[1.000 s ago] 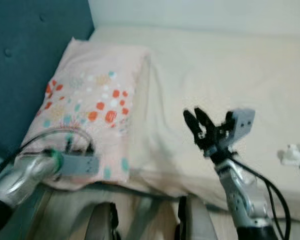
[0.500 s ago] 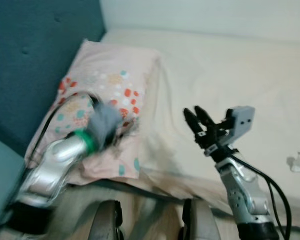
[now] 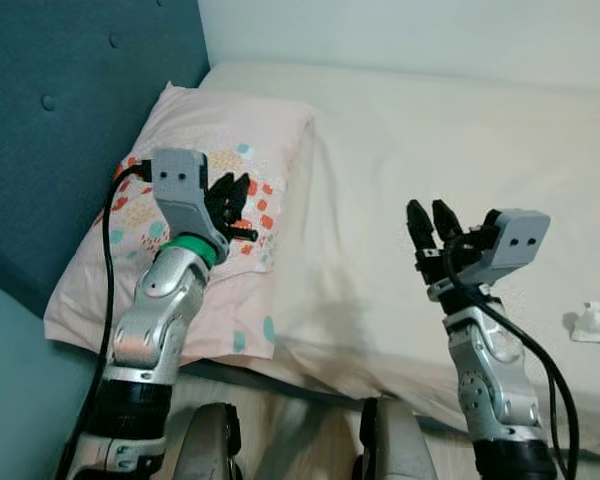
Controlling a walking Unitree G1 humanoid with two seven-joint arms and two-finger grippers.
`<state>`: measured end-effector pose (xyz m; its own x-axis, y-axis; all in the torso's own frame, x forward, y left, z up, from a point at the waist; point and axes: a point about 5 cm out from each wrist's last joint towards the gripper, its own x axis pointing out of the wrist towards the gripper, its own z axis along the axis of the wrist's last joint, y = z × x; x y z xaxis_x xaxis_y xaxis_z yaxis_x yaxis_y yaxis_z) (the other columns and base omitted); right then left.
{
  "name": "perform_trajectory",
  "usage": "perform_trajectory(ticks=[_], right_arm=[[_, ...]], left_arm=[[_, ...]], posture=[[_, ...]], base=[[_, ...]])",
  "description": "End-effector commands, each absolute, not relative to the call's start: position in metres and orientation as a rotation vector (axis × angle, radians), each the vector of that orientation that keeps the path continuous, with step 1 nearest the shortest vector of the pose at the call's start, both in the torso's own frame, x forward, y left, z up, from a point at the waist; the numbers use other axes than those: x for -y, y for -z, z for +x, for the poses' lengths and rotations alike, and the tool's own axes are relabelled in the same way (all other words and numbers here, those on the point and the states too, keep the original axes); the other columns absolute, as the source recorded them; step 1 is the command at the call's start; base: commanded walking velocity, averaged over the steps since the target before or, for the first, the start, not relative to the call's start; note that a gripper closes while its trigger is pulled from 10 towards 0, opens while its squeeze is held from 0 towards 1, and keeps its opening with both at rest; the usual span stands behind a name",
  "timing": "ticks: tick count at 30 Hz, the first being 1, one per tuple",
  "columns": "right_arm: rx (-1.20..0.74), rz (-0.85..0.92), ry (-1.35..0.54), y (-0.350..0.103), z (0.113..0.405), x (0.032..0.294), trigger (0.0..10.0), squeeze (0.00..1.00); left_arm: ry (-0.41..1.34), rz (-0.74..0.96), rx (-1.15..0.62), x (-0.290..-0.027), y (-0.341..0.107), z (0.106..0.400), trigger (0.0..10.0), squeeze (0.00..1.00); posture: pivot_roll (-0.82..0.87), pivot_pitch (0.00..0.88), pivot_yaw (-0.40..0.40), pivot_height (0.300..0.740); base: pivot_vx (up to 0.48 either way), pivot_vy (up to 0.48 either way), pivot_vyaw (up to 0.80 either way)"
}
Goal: Clean up the room
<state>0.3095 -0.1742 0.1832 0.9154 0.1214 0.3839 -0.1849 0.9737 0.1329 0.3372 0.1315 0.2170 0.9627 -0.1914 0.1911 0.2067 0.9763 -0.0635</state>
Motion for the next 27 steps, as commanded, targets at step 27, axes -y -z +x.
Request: perform_trajectory(ticks=[27], right_arm=[[0.318,0.157,-0.116,-0.157,0.305,0.174,10.0,0.0]], left_arm=[[0.185,-0.019,0.075,-0.12,-0.182,0.331,10.0,0.0]], posture=[[0.01,0.04,0.031,0.74]], base=[[0.0,0.0,0.0]])
